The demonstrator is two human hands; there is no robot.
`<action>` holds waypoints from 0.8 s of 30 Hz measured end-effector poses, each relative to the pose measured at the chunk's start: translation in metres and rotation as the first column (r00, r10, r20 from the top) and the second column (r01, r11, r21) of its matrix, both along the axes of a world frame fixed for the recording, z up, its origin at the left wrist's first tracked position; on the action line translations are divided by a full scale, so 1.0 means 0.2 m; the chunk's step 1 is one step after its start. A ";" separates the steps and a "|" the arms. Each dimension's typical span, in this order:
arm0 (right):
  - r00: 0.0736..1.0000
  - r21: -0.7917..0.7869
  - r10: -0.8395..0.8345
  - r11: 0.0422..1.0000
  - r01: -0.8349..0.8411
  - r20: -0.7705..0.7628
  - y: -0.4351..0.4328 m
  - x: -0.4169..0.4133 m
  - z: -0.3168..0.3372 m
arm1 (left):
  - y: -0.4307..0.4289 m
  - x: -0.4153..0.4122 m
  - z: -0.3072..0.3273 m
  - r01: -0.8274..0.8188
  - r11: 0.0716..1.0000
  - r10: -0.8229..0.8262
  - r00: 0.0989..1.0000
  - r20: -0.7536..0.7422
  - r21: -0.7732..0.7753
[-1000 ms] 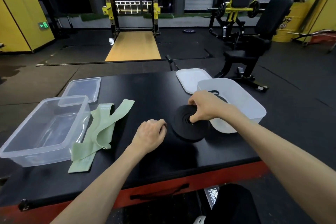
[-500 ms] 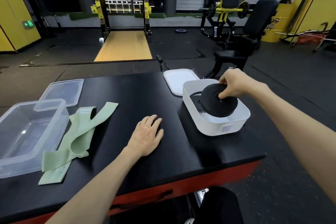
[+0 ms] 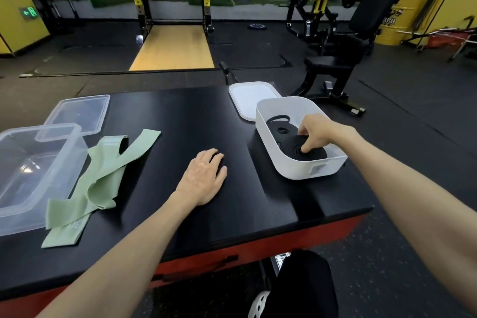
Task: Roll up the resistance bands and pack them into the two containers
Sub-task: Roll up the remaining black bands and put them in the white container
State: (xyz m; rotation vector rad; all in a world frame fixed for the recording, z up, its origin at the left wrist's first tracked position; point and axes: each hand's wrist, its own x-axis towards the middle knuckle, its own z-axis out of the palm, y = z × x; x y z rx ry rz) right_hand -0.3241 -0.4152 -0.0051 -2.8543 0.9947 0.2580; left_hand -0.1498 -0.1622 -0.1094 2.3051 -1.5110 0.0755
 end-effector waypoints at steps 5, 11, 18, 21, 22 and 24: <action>0.999 0.065 0.038 0.997 -0.038 -0.008 -0.04 -0.01 0.01 | 0.00 0.00 0.00 -0.003 1.000 0.003 1.000 -0.010 -0.013; 0.990 0.073 0.127 0.990 -0.123 -0.058 -0.03 0.02 0.01 | 0.00 0.00 -0.01 -0.007 1.000 0.007 1.000 -0.010 -0.021; 0.986 0.007 0.147 0.989 -0.146 -0.076 0.01 0.03 0.05 | 0.00 0.00 0.00 -0.011 1.000 0.011 1.000 -0.011 -0.017; 0.984 0.030 0.151 0.988 -0.149 -0.096 -0.01 0.02 0.05 | 0.00 0.00 0.00 -0.008 1.000 0.008 1.000 -0.011 -0.013; 0.982 0.040 0.153 0.988 -0.150 -0.111 -0.01 0.01 0.05 | 0.00 0.00 0.00 -0.006 1.000 0.006 1.000 -0.013 -0.014; 0.977 0.061 0.160 0.986 -0.153 -0.138 -0.01 0.01 0.03 | 0.00 0.00 0.00 -0.007 1.000 0.007 1.000 -0.012 -0.008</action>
